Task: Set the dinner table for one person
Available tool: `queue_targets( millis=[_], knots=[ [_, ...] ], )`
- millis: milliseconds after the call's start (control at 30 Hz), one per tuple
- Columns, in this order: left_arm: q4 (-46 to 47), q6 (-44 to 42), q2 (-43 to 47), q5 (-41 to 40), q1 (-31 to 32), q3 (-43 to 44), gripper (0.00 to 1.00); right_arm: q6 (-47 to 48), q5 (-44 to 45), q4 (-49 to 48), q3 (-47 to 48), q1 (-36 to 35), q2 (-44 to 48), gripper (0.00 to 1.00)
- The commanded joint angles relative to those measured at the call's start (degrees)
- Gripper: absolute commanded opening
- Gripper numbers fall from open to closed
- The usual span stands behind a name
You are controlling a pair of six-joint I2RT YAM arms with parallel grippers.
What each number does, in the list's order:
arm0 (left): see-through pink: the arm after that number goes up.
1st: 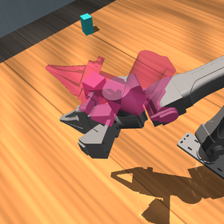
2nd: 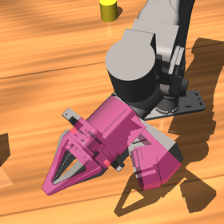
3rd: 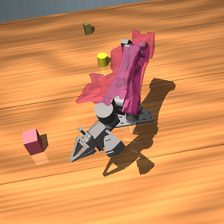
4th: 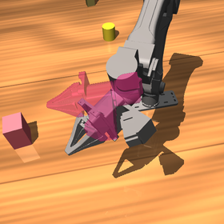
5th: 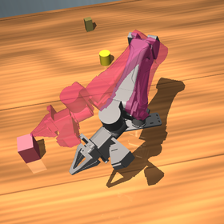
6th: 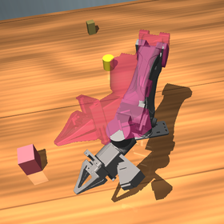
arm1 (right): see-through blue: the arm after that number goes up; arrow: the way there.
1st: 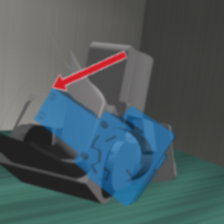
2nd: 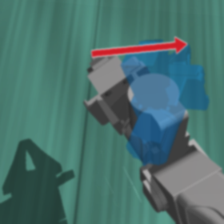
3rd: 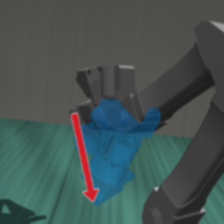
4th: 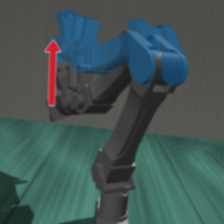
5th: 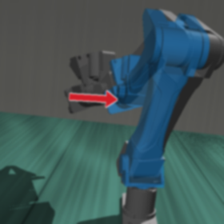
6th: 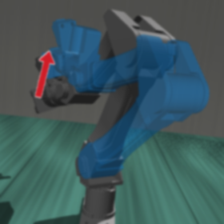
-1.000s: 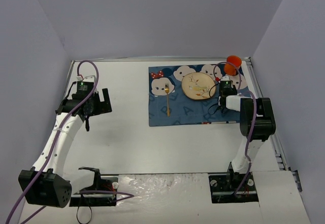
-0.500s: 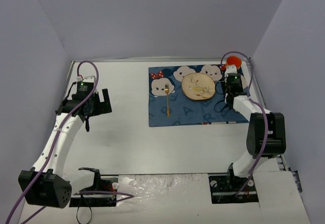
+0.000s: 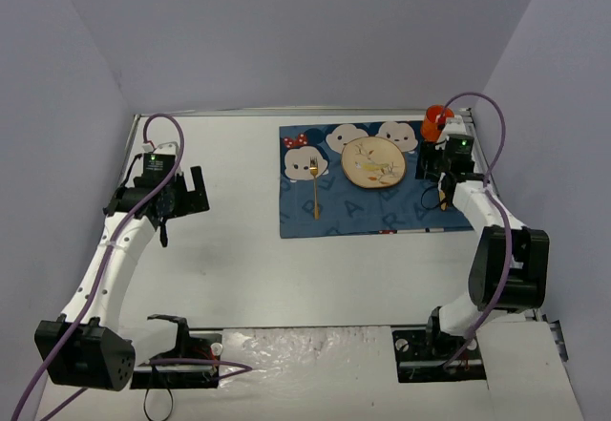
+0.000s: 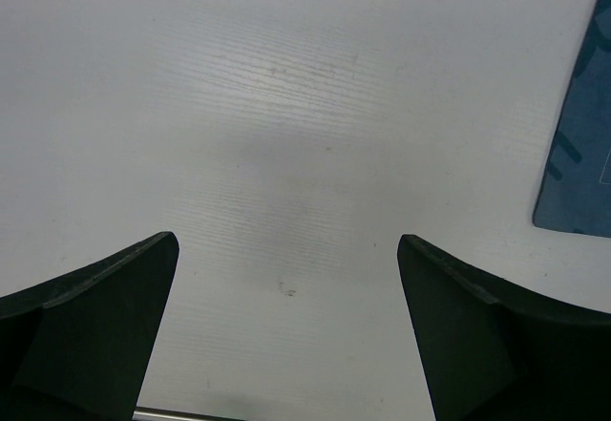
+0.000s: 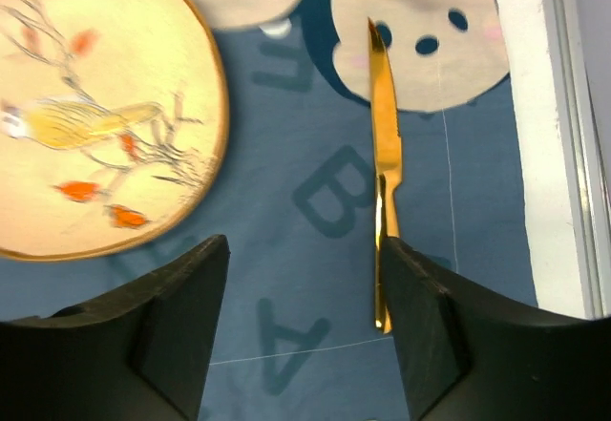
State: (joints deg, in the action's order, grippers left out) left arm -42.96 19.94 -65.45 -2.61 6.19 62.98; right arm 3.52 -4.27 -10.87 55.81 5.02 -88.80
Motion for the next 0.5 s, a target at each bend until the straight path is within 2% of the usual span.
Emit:
queue_targets(
  millis=[0,133,300,400,467],
  knots=[
    [3.39,-0.83,1.99,-0.22,-0.85,0.45,0.97,-8.78,-1.30,-1.78,2.00,-0.27,13.81,0.72],
    [4.83,-1.15,2.99,-0.48,-0.92,0.58,0.97,-12.08,2.30,-0.18,3.40,-0.42,23.08,0.85],
    [3.29,-0.42,4.71,-0.65,-0.83,3.69,0.97,-13.90,6.52,3.42,6.30,-1.83,30.00,0.98],
    [1.86,0.43,6.53,-0.51,-0.83,6.76,0.97,-12.17,10.96,7.76,10.05,-4.47,33.50,1.00],
    [0.67,0.29,6.93,-0.51,-0.83,8.22,0.97,-10.94,16.02,9.86,11.20,-9.06,36.36,1.00]
  ],
)
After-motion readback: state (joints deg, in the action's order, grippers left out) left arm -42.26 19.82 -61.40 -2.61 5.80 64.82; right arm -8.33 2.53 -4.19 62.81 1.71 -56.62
